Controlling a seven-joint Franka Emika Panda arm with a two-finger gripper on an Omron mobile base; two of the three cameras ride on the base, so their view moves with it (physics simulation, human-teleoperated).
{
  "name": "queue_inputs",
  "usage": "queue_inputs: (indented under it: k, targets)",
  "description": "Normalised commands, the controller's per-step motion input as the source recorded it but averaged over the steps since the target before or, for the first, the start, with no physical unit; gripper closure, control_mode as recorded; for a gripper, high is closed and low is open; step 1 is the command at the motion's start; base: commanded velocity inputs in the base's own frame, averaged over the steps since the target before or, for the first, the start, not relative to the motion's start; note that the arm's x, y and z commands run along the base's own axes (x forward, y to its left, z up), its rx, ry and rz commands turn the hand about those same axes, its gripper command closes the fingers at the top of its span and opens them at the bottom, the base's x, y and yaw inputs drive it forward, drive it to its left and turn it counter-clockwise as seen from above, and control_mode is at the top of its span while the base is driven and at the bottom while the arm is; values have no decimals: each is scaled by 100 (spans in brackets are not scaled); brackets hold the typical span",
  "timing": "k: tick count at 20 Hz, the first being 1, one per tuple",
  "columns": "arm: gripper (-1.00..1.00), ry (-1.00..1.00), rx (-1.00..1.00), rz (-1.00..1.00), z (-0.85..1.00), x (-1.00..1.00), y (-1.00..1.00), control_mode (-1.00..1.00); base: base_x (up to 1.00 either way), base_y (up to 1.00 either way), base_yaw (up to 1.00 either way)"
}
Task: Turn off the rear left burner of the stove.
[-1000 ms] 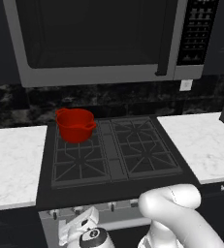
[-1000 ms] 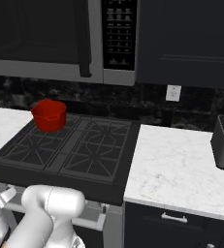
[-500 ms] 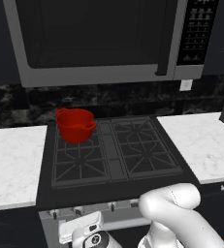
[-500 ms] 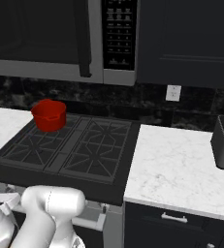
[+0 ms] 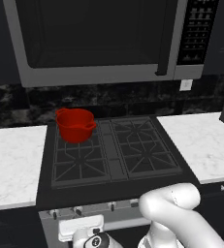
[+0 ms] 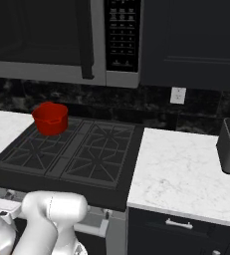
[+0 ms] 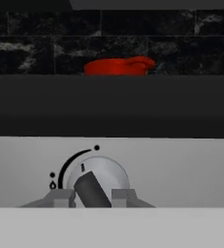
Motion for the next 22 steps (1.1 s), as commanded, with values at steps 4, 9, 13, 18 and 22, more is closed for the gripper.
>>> queue_inputs:
  k: [4, 9, 13, 18, 22]
  targets:
    - [100, 0, 33, 0, 40, 15, 0, -100, 0, 0, 0]
    - [100, 1, 29, 1, 37, 28, 0, -100, 0, 0, 0]
    - [100, 0, 27, 4, 26, 21, 0, -100, 0, 0, 0]
    - [100, 0, 27, 6, 21, 11, 0, -100, 0, 0, 0]
    - [100, 0, 27, 7, 20, 8, 0, -100, 0, 0, 0]
